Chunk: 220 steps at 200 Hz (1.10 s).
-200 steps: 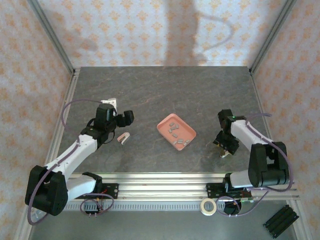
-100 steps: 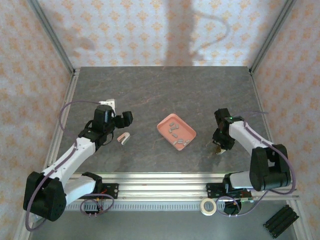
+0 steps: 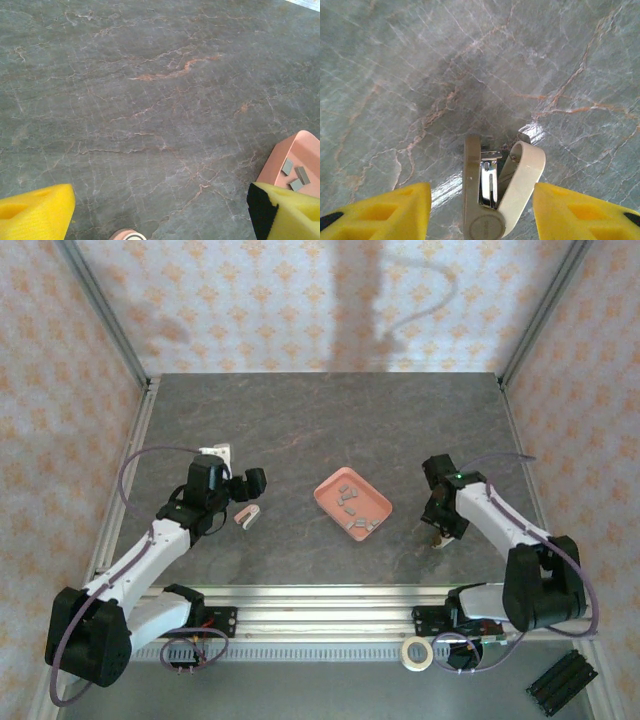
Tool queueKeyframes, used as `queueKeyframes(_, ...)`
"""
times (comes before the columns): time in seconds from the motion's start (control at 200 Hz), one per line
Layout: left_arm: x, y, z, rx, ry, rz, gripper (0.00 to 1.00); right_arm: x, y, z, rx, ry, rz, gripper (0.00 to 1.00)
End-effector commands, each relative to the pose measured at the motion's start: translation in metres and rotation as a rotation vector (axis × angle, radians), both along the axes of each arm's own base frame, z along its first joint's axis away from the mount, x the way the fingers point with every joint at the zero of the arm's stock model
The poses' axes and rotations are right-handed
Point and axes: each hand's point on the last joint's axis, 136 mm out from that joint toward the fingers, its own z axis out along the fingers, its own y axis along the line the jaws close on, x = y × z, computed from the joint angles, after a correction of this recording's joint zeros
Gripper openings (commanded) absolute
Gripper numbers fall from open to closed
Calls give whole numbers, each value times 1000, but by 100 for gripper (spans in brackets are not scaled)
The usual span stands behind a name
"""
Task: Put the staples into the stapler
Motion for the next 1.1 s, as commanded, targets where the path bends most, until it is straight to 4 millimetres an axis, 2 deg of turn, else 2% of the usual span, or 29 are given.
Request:
queueKeyframes(0.0, -4, -4, 5, -23, -16, -15, 90, -8, -7, -13, -30, 66, -28, 58)
queueKeyframes(0.165, -7, -3, 5, -22, -17, -14, 90, -4, -1, -30, 2, 91, -28, 60)
queueKeyframes(0.38, -9, -3, 3, -26, -12, -16, 90, 6, 10, -36, 50, 70, 17, 37)
queueKeyframes(0.51, -8, -6, 5, -43, -18, -26, 90, 11, 12, -28, 58, 17, 37, 32)
queueKeyframes(0.561, -8, -9, 5, -54, -20, -34, 90, 11, 11, -27, 54, 11, 35, 33)
queueKeyframes(0.686, -7, -12, 3, -71, -15, -47, 90, 3, 6, -31, 21, 67, 28, 49)
queueKeyframes(0.816, -8, -13, 2, -69, -9, -53, 90, -2, 3, -32, 7, 86, 6, 54)
queueKeyframes(1.096, -9, -12, 0, -59, -6, -54, 90, -2, -5, 2, -14, -3, -25, 60)
